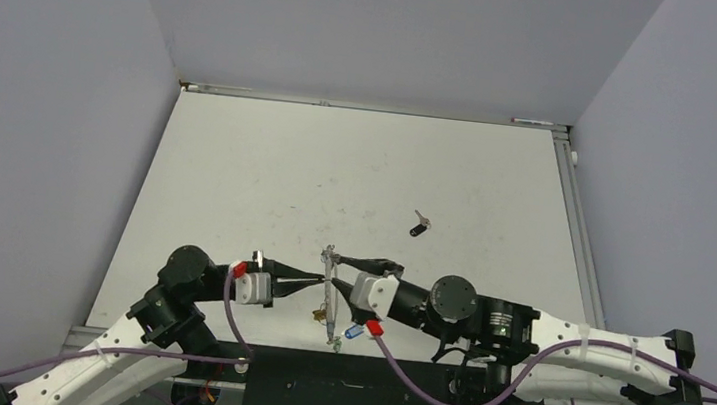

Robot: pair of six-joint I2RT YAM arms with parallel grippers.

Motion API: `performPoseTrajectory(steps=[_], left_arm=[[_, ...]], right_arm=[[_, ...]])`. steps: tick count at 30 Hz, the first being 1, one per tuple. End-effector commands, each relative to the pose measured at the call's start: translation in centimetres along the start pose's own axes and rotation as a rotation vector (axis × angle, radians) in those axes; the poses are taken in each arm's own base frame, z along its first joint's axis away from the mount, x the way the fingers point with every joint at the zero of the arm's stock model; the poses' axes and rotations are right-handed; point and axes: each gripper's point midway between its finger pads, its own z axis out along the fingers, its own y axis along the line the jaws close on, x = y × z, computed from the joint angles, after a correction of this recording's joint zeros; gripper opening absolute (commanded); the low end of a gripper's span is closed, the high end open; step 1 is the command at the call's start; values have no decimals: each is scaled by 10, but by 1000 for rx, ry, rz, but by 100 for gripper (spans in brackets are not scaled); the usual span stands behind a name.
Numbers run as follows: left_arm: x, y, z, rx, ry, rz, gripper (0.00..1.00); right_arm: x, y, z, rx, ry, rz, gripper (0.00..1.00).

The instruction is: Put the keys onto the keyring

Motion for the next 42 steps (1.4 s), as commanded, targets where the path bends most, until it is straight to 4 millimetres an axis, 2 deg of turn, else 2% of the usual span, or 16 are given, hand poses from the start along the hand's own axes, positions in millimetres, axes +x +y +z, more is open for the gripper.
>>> performPoseTrajectory(steps=[1,6,14,19,30,37,42], left_arm=[[-65,11,-5,-72,-271,49,0],[-83,9,-12,-90,-420,-1,0],[-91,6,-16,-85,-486,-11,0],[-90,5,-15,-77,-489,-14,0],[-83,2,-10,-48,-462,-17,0],[-83,1,-9,-40,-464,-18,0],[-82,0,-8,-31,-462,-19,0]], right_arm=[[-33,-28,-20,56,-191,124,37],[-47,-30,-32,-17,-290,174,35],[-47,-1,-21,-197,-273,186,34],[-42,1,-14,-210,-251,188,34],[-50,-5,-9,-212,-261,172,35],[-48,-4,-3,-221,-248,169,33],[-46,-6,0,-217,-242,168,26]])
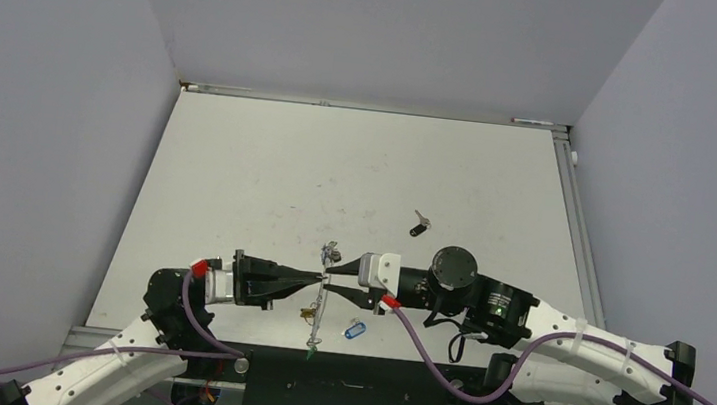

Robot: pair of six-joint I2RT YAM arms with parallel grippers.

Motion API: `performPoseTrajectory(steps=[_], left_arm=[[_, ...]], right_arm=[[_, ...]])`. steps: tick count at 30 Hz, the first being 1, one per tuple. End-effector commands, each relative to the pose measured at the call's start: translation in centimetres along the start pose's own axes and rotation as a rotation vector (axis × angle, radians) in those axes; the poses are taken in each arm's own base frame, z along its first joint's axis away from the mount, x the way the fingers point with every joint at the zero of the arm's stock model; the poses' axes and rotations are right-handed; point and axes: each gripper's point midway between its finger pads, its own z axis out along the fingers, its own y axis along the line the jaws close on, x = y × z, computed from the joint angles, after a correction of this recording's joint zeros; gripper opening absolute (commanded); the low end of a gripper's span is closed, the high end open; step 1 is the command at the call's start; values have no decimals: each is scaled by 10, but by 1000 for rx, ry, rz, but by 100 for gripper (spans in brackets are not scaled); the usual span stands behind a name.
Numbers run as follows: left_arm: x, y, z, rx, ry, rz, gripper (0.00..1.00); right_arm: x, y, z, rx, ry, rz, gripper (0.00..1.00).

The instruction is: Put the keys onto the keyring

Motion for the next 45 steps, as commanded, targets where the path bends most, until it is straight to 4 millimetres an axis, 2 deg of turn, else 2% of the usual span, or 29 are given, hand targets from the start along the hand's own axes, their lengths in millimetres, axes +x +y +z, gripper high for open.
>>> performPoseTrajectory(steps=[1,17,24,28,34,41,45], left_arm=[[-19,-1,3,13,-66,40,0],[-18,0,4,17,-63,34,0],[-15,-1,4,20,-52,34,0],[-12,-1,4,24,-40,35,0],[-8,-2,4,32,-24,25,1],[0,-2,-6,-11,13,9,51],[4,1,-16,-68,46,3,68]], right_arm=[[-28,-10,0,12,-75,-31,25],[-20,-14,8,14,-57,-26,21],[-20,-15,8,20,-56,-28,14],[-18,-18,9,35,-50,-33,6],[-13,-25,6,83,-46,-64,5],[2,-36,-3,172,-6,-111,5],[15,-38,-2,228,42,-158,5]])
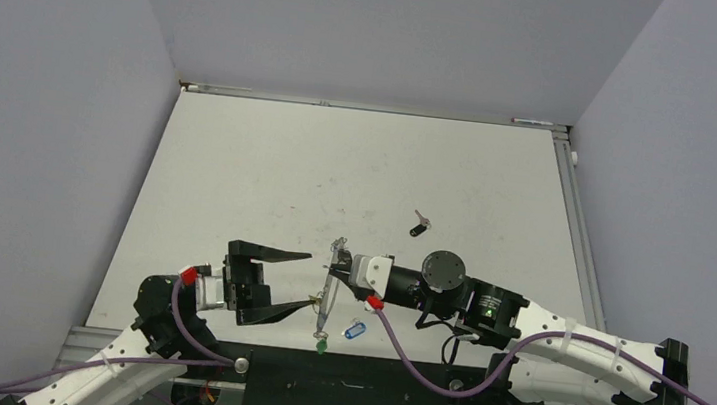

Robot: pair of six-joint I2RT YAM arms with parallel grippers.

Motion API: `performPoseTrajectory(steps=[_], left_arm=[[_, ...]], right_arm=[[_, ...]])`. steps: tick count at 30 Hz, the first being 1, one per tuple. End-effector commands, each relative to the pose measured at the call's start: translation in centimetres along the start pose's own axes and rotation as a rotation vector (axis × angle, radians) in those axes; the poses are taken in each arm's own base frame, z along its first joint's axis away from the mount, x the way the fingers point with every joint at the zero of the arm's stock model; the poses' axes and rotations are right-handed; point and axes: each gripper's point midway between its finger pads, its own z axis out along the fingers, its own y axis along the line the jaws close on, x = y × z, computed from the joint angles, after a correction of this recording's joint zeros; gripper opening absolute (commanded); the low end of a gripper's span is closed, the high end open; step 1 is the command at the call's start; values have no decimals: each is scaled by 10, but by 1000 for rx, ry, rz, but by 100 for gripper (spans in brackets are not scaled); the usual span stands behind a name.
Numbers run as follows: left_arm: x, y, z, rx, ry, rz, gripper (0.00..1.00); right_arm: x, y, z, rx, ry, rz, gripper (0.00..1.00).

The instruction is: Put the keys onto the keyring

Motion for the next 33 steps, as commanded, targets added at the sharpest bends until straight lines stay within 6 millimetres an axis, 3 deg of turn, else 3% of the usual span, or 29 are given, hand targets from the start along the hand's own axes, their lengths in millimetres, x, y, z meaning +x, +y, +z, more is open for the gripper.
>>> performPoseTrajectory(steps=[1,2,6,13,18,33], left_arm=[[8,0,-11,-43,52,-18,74],[9,1,-13,-55,61,-15,79],[15,7,-23,-125,98,-30,78],[20,22,-35,-258,106,-75,76],[21,29,-39,-315,106,-102,75],[36,34,-35,-343,210,-195,70]], right_arm=[[-14,-24,-2,171,-27,-114,5],[-8,-24,-1,196,0,-142,5],[7,-15,2,256,101,-248,5],[18,-21,-15,418,149,-392,5],[18,-21,-25,489,167,-484,5],[0,-23,-53,548,10,-470,5]])
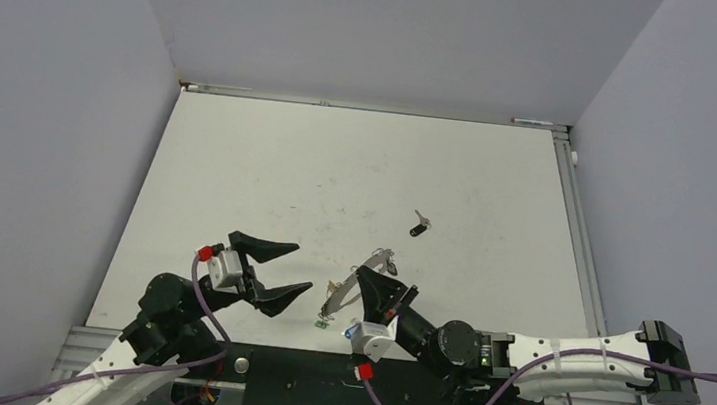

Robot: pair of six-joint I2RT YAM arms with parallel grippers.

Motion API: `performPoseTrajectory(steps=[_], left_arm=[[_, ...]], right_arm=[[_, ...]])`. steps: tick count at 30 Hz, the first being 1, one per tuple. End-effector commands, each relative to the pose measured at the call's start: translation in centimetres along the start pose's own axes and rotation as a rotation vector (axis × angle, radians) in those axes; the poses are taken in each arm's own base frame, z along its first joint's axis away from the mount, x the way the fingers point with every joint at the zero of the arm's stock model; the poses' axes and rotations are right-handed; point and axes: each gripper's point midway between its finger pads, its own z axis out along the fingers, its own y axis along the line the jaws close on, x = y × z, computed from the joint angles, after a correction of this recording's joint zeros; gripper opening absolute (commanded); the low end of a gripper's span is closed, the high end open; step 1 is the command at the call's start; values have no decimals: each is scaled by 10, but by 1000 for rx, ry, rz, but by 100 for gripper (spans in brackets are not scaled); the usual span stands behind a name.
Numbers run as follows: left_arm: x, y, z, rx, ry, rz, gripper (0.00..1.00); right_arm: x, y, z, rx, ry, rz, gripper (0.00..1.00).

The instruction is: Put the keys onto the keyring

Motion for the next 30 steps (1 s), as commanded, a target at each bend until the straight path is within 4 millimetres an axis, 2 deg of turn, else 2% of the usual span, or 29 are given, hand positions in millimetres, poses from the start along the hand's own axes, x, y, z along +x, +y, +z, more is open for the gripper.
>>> performPoseTrajectory(steps=[1,4,10,14,17,21,25,30], left_arm=[[-9,3,6,-36,44,-74,70],[0,14,12,-114,137,-164,69],[43,23,20,-216,445,-323,75],[81,25,17,-299,664,-404,84],[102,30,17,-415,755,-464,84],[126,18,28,-534,837,-584,77],[144,7,35,-658,886,-640,83],[171,-13,32,-777,979,-735,69]], right_arm=[[-16,-38,-5,138,-43,92,5],[1,-57,-5,232,73,114,5],[58,-103,-10,475,347,222,5],[82,-132,-25,610,444,337,5],[99,-148,-38,688,478,429,5],[114,-163,-61,788,507,513,5],[119,-169,-74,828,500,564,5],[119,-172,-80,847,493,586,5]])
